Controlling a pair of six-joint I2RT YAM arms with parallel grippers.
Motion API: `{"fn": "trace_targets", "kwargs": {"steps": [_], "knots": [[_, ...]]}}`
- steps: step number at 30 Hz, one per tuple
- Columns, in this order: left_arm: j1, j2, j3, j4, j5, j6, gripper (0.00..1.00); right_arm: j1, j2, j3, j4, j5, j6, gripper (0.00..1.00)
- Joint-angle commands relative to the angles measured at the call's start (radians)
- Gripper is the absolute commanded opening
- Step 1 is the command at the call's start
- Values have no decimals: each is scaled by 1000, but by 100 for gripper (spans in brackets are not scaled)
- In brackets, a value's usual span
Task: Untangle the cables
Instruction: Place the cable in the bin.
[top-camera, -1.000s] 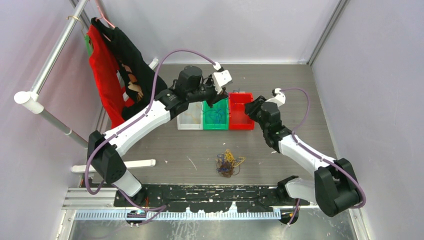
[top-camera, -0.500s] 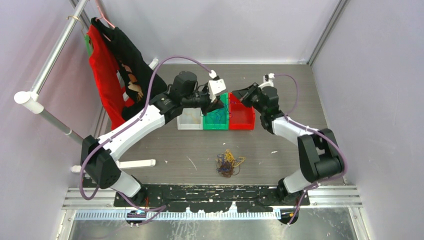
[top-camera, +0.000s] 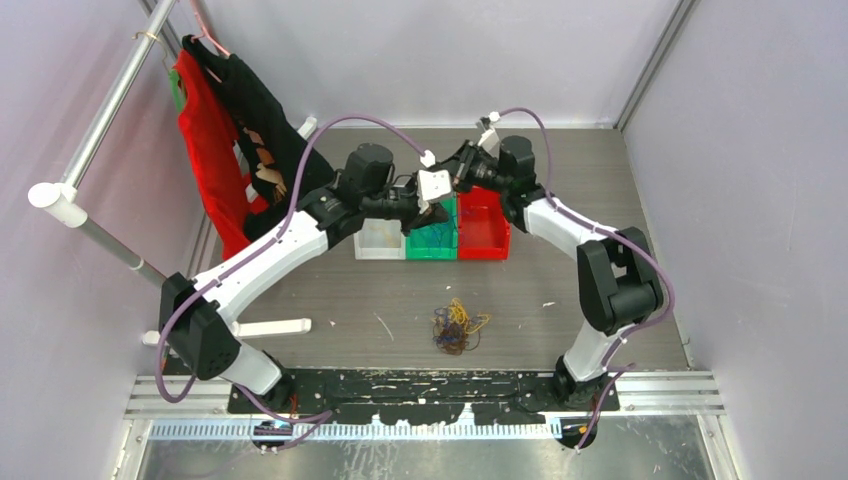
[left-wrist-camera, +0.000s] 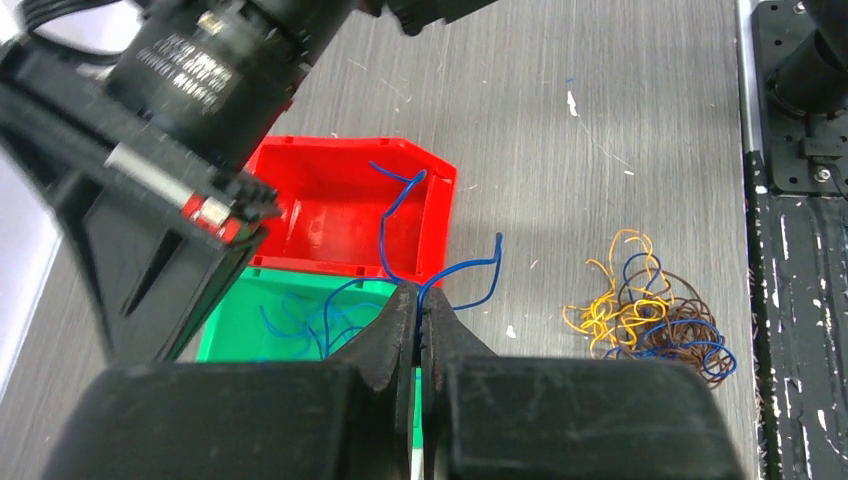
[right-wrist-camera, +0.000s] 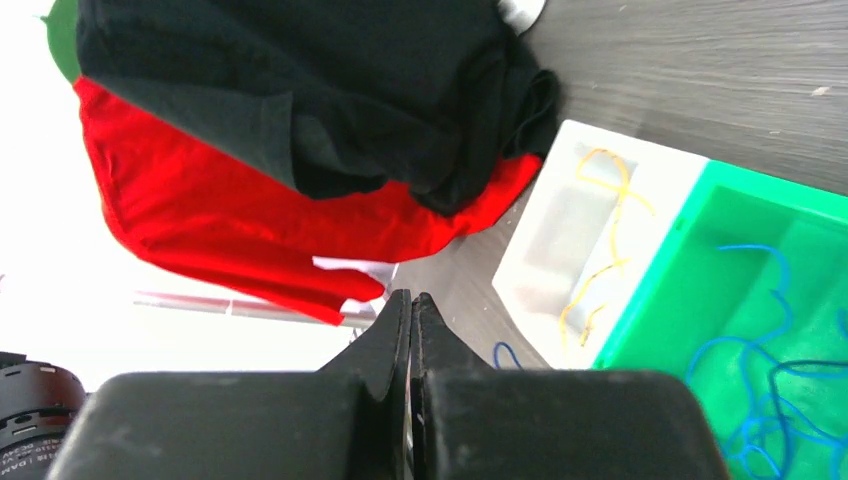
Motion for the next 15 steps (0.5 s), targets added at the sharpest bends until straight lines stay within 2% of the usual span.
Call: {"fn": "trace_targets", "kwargs": {"steps": [1,5,7,13,15], "knots": [[6,3,46,-4,50,67,0,47,55,142,-187,-162,-118,1],[7,10,48,-9,58,91,0,104,138,291,-542,-145,-313,1],[9,12,50,-11,61,100,0,127,182,349,-650,-125,-368,1],[8,5,59,-26,80,121,0,154,251,394,-677,2,-359,1],[8,0,65,-38,84,125,0,153,251,391,-682,91,-356,1]]}}
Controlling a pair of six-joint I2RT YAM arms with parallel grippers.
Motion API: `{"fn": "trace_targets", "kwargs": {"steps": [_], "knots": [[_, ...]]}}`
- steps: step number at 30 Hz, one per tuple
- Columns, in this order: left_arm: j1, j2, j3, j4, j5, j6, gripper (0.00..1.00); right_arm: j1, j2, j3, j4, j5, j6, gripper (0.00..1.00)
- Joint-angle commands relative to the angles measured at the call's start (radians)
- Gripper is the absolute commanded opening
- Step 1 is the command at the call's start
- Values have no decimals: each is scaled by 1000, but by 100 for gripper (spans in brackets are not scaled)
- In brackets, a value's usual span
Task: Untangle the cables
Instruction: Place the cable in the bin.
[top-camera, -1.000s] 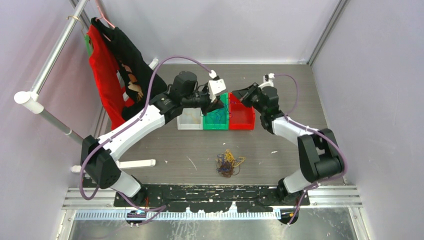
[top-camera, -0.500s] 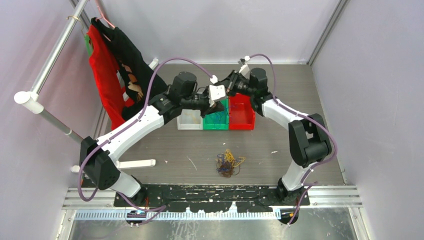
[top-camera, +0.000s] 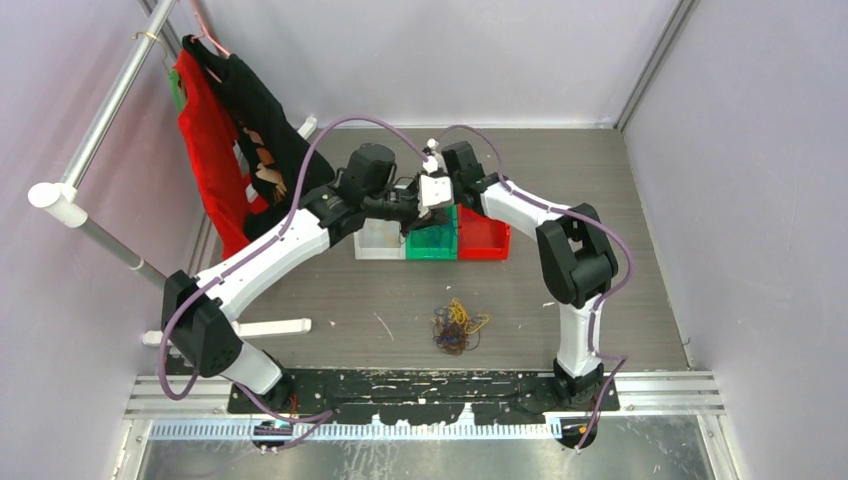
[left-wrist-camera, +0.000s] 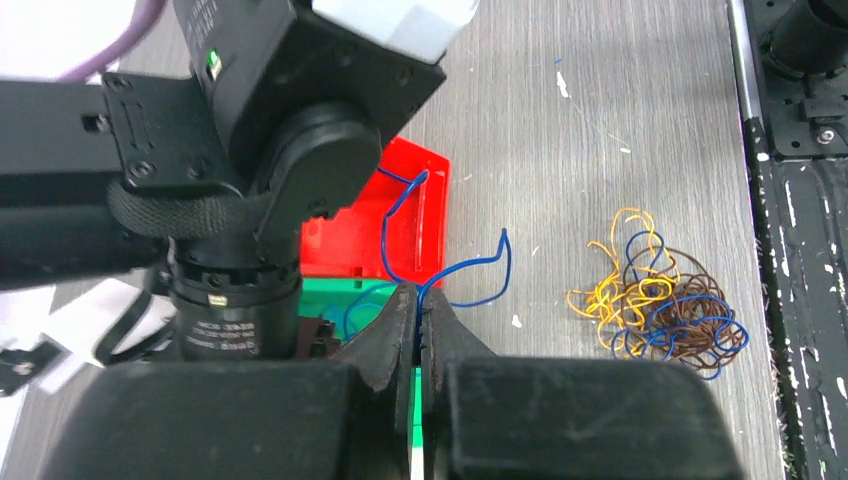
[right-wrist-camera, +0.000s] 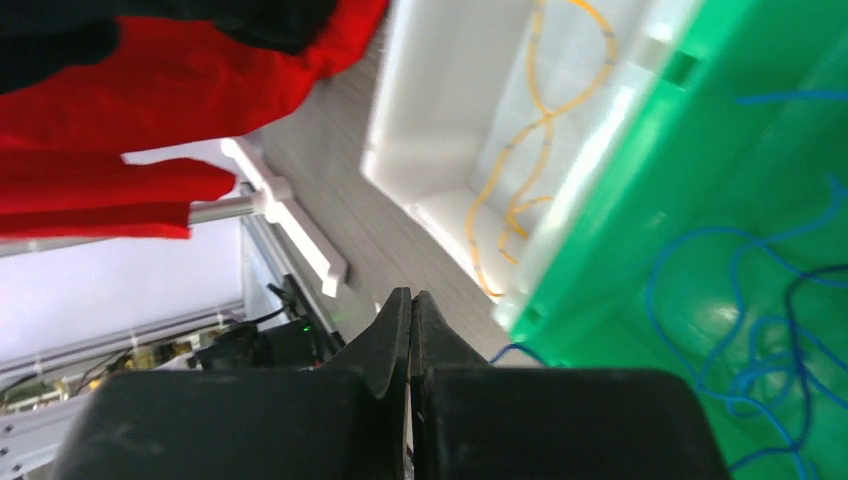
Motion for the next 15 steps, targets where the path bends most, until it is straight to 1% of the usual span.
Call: {"fn": "trace_targets", "kwargs": {"steps": [1,2,7,12,15], "knots": [[5,-21,61,-8,44,32,0,-10,-11,43,-66,187,-38,1],[5,-26,63,-12,48,35,0,-12,-15,40,-81,251,-39,1],[4,-41,61,-15,52,39,0,-36,-61,-28,-78,409,-16,1],[4,-46,57,-12,52,39,0,-52,-95,-93,-40,458,9,1],[4,-42,76,-7,42,45,0,-60,-116,-124,12,435,18,1]]}}
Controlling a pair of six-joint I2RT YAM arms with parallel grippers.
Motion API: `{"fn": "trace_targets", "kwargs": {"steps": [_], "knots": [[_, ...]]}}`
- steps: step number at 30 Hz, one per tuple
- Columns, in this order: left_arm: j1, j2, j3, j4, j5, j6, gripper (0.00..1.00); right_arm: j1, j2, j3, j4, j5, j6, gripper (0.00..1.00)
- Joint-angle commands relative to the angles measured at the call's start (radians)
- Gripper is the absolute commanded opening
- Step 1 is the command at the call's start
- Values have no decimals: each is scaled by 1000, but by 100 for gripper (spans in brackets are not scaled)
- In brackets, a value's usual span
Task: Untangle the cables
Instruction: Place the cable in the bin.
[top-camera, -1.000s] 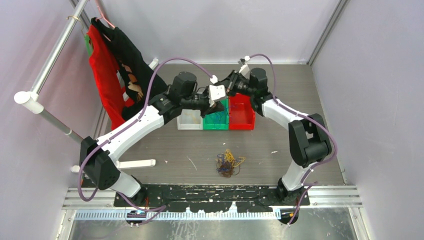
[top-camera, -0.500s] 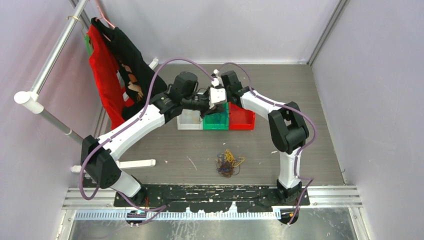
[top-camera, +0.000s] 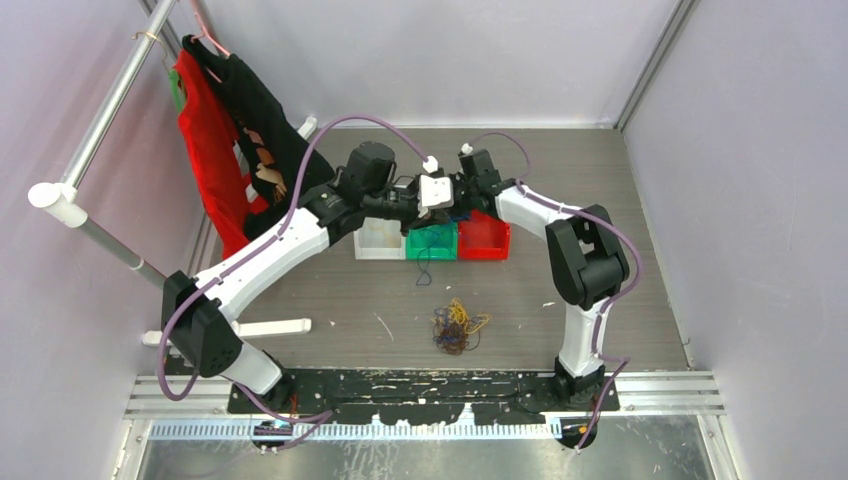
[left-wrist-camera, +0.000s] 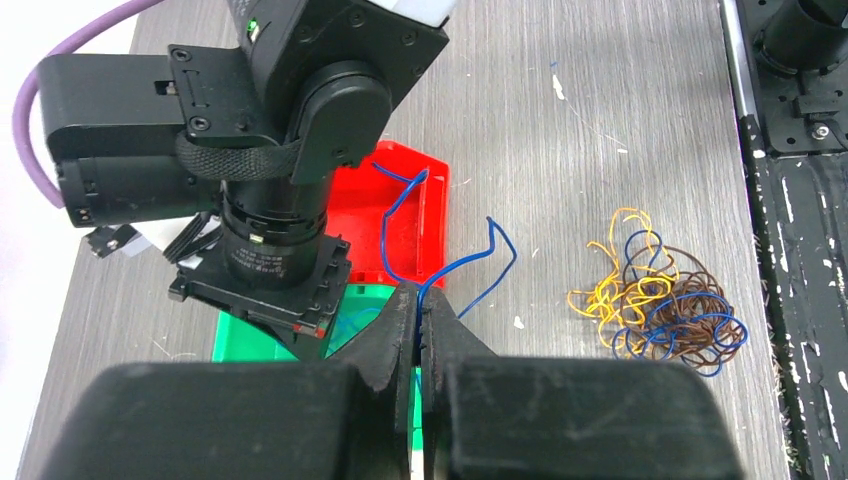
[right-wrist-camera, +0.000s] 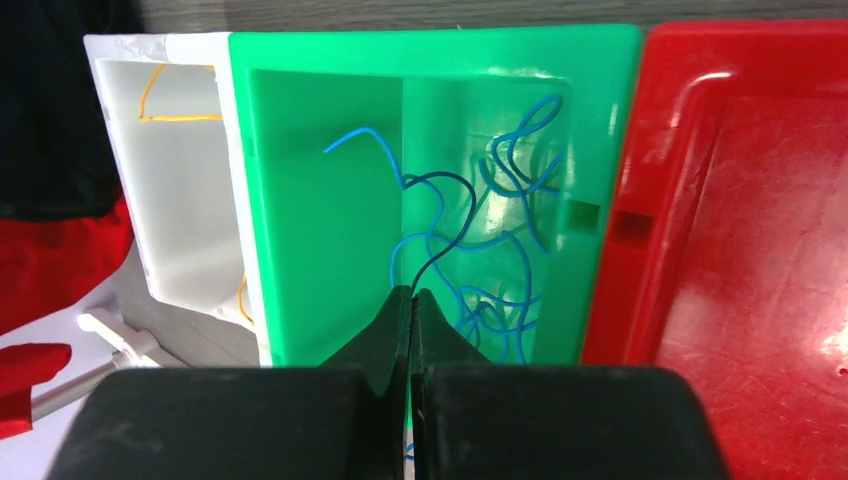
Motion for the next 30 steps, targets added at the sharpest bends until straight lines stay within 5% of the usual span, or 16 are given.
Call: {"fn": "trace_targets", "kwargs": {"steps": [1,3,7,10,18,24,30], "knots": [[5,-40,60,16,22,26,0,-4,-101,-36,120,6,14,1],[6,-37,73,-2,27,66,0,-9,-124,-32,133,-51,-18,2],[7,-38,95,-16,-6,104,0,-30,-177,4,38,-74,-81,38],[14,-33,105,9,-60,106,0,-52,-289,-98,90,-26,-64,53],[45,30,148,165,-298,-26,0,-131,-551,-506,466,-12,80,53],[45,87,191,179,-404,-83,0,-124,-604,-731,691,-50,159,52],[45,124,207,174,-442,-101,0,89,-656,-804,844,53,33,55]]}}
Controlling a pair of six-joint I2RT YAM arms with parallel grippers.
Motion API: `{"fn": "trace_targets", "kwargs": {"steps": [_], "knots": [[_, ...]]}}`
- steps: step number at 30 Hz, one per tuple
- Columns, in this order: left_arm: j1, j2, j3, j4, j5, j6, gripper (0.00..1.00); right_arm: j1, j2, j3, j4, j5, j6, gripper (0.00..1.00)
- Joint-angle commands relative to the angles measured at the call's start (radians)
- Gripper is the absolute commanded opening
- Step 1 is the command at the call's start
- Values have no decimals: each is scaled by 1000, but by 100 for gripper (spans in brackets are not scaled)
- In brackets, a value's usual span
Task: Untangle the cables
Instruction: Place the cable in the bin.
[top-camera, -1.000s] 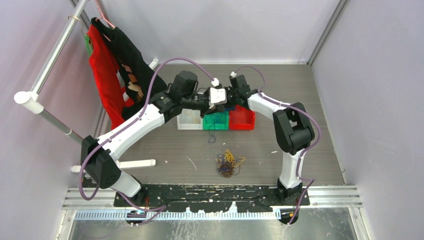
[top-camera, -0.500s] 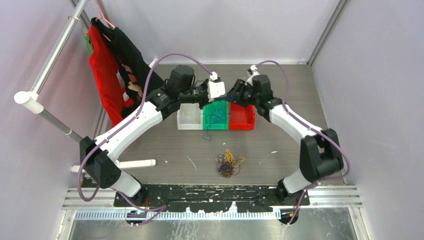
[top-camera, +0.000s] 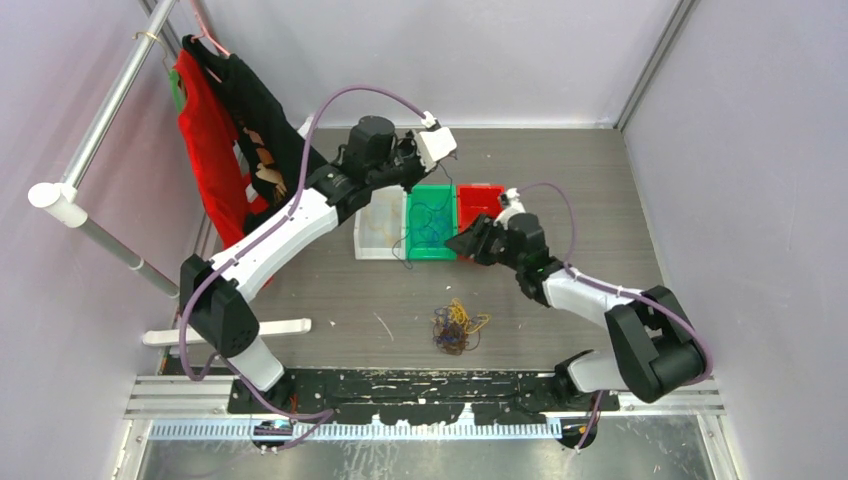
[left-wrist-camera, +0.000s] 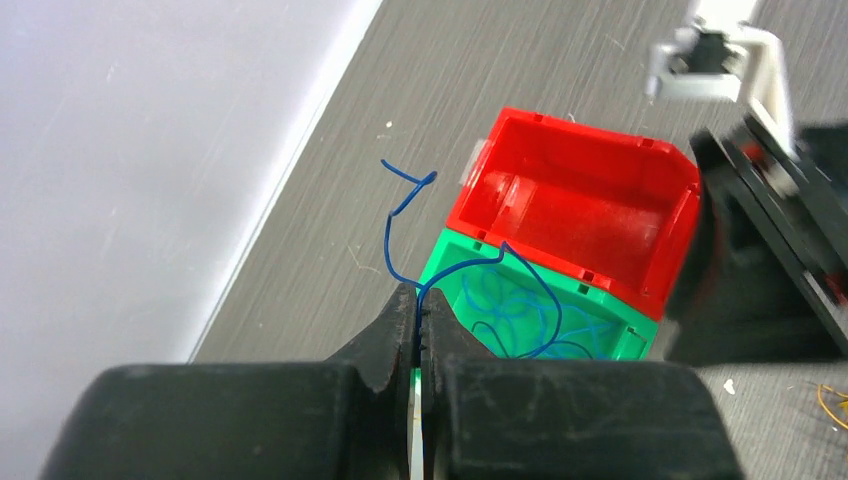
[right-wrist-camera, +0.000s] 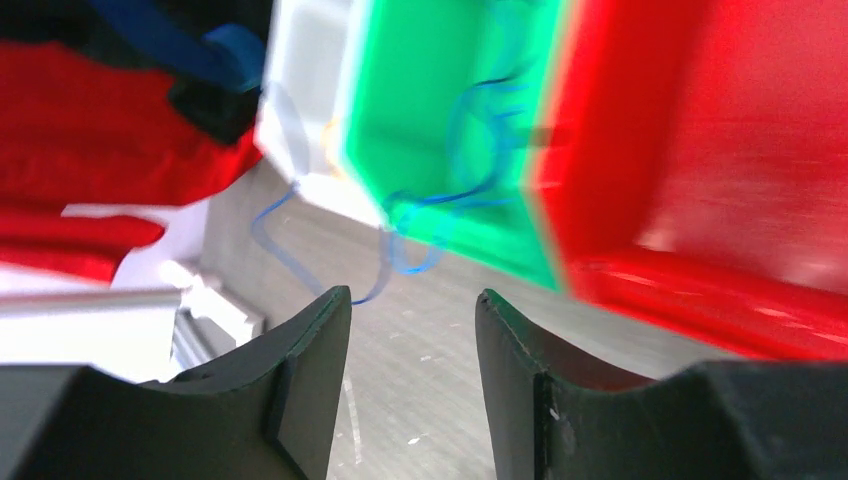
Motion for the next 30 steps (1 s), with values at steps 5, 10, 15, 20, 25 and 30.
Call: {"fn": "trace_targets", "kwargs": {"steps": [5,10,15,20,25,30], "knots": [[-1,40,74,29,-78,-45,0,308,-22,67,195,258,-280,58],[-3,57,85,29,-85,-51,0,433,78,174,81,434,-494,60],[-4,71,95,27,-85,-59,0,523,163,226,63,549,-609,61],[-4,72,87,35,-90,-55,0,563,255,293,33,617,-652,58],[-2,62,64,43,-104,-36,0,574,290,334,11,758,-645,35],[6,36,31,45,-127,-17,0,562,229,250,105,860,-624,4]]}}
